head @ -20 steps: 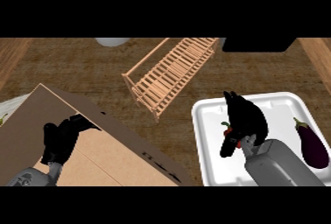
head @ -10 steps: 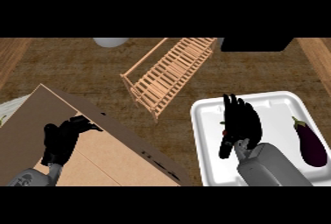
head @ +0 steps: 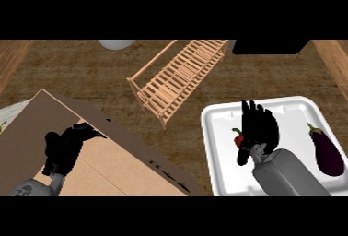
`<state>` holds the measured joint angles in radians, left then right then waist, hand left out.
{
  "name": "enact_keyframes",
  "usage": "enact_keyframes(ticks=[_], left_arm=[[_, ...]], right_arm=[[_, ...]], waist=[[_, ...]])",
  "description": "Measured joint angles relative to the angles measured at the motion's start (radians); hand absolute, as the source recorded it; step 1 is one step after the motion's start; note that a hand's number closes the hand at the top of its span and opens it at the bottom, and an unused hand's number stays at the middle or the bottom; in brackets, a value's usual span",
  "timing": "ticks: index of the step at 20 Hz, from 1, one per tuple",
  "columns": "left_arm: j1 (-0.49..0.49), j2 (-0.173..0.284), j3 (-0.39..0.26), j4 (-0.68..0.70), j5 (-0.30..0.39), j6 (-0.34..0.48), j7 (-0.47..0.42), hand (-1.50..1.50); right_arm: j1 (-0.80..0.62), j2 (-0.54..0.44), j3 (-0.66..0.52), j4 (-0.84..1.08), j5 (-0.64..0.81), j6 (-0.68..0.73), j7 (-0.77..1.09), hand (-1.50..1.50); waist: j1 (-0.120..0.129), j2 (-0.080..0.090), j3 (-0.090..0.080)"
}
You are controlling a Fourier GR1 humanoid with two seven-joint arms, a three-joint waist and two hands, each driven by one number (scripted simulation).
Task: Pick the bell pepper from the tray and place it in the tiered shelf
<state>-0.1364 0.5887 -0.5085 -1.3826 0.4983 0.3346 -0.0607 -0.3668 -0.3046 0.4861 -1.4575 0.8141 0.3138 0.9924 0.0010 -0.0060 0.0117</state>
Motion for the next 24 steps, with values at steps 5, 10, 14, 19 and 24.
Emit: enact_keyframes(ticks=[5, 10, 14, 19, 24], left_arm=[[0.000, -0.001, 0.000, 0.015, 0.002, -0.018, -0.024, 0.00], [-0.006, -0.003, -0.004, 0.023, 0.003, -0.022, -0.015, 0.00], [0.001, 0.000, 0.002, 0.007, 0.000, -0.022, -0.006, 0.00], [-0.002, -0.001, 0.001, 0.010, 0.000, -0.026, -0.001, 0.00], [0.009, 0.001, 0.008, -0.012, -0.009, -0.020, 0.013, 0.00]], right_arm=[[0.026, 0.009, -0.016, 0.043, 0.038, -0.004, -0.030, -1.50], [0.015, 0.034, -0.032, 0.119, 0.076, -0.013, -0.057, -1.50], [0.022, 0.056, -0.040, 0.149, 0.105, -0.021, -0.068, 1.50], [-0.004, 0.058, -0.058, 0.210, 0.113, -0.030, -0.154, 1.50], [-0.015, 0.079, -0.069, 0.251, 0.147, -0.074, -0.208, 1.50]], waist=[[-0.001, -0.001, 0.003], [0.001, 0.000, 0.005], [0.001, -0.001, 0.002], [0.003, -0.005, 0.001], [0.002, -0.009, -0.005]])
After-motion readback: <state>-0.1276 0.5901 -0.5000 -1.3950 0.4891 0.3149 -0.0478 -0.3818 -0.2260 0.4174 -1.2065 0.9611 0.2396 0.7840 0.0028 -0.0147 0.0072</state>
